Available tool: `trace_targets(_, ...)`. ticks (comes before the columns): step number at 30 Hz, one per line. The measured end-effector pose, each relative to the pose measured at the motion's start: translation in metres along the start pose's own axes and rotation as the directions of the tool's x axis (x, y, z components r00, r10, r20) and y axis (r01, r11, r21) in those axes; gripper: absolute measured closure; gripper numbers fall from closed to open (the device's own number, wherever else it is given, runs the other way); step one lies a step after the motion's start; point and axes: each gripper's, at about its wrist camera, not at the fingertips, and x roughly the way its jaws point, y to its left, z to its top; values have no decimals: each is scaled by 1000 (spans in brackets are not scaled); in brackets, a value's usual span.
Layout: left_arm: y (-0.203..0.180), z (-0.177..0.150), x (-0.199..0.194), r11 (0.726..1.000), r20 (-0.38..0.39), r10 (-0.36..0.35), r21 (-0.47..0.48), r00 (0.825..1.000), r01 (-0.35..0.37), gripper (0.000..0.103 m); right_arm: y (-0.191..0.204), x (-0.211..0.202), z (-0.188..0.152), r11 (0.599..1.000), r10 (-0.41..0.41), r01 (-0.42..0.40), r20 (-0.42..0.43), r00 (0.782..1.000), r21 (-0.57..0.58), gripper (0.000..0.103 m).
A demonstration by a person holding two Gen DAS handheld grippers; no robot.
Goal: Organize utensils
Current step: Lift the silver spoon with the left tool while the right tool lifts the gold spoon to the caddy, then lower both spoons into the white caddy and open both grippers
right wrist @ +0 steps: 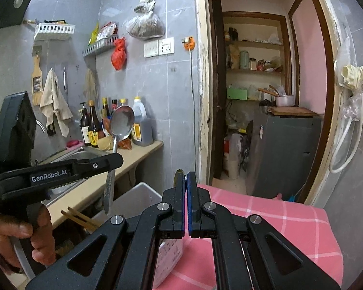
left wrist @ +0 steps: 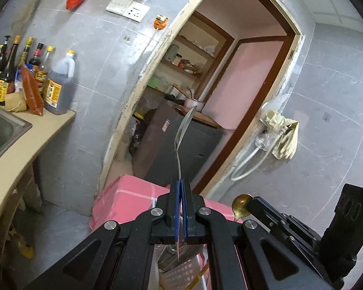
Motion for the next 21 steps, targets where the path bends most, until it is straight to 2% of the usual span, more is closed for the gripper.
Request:
trace_targets(13, 1, -23, 2, 994, 52, 73, 83, 996, -78, 100, -2, -6, -10, 1000, -12, 12, 21, 1000, 0, 101)
trace_targets(21, -6, -29, 2, 983, 76, 113, 138, 991, -123, 100, 11, -7, -10, 997, -45, 49, 53, 998, -65, 101)
